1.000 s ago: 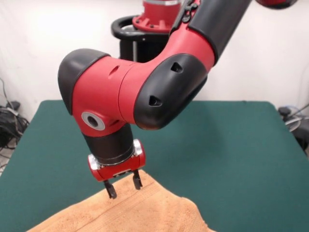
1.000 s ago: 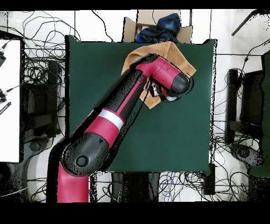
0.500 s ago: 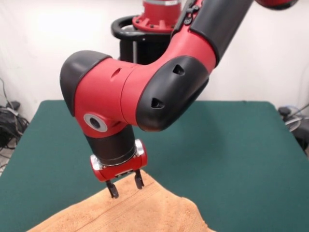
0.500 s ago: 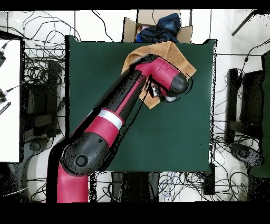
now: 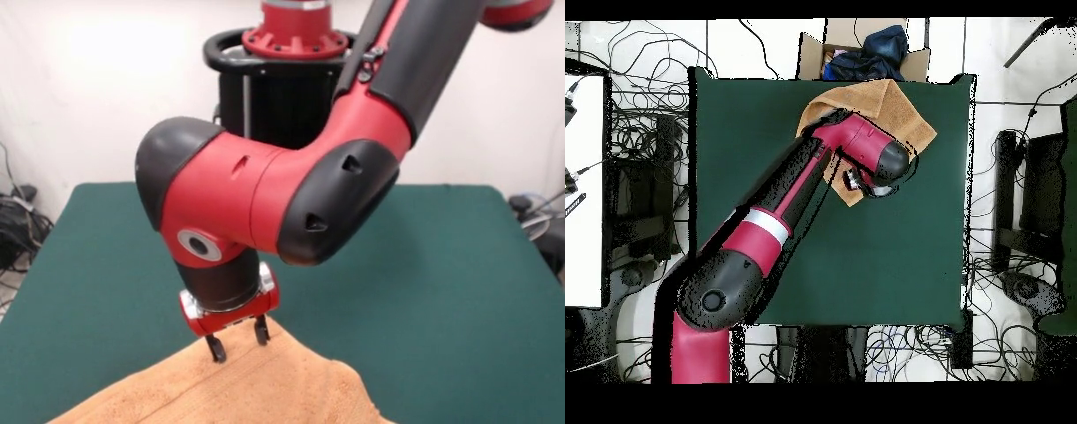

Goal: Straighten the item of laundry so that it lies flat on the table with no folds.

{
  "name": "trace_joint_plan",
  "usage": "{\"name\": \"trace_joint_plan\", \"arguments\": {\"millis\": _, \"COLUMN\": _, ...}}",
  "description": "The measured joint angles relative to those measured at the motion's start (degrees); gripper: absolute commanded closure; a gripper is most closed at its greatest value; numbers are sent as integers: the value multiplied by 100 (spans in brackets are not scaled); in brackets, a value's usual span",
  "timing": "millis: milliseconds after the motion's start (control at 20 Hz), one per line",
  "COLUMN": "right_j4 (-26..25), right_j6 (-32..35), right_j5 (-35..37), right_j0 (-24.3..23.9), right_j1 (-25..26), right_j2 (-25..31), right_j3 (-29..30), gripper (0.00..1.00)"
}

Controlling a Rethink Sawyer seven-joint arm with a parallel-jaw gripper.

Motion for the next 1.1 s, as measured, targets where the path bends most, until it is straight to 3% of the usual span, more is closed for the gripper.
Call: {"name": "trace_joint_plan", "arguments": {"millis": 1100, "right_j4": -291, "right_j6": 7, "right_j5": -118, "right_j0": 104, "right_j1": 415, "right_j2": -550, "right_j3": -208, "gripper": 0}}
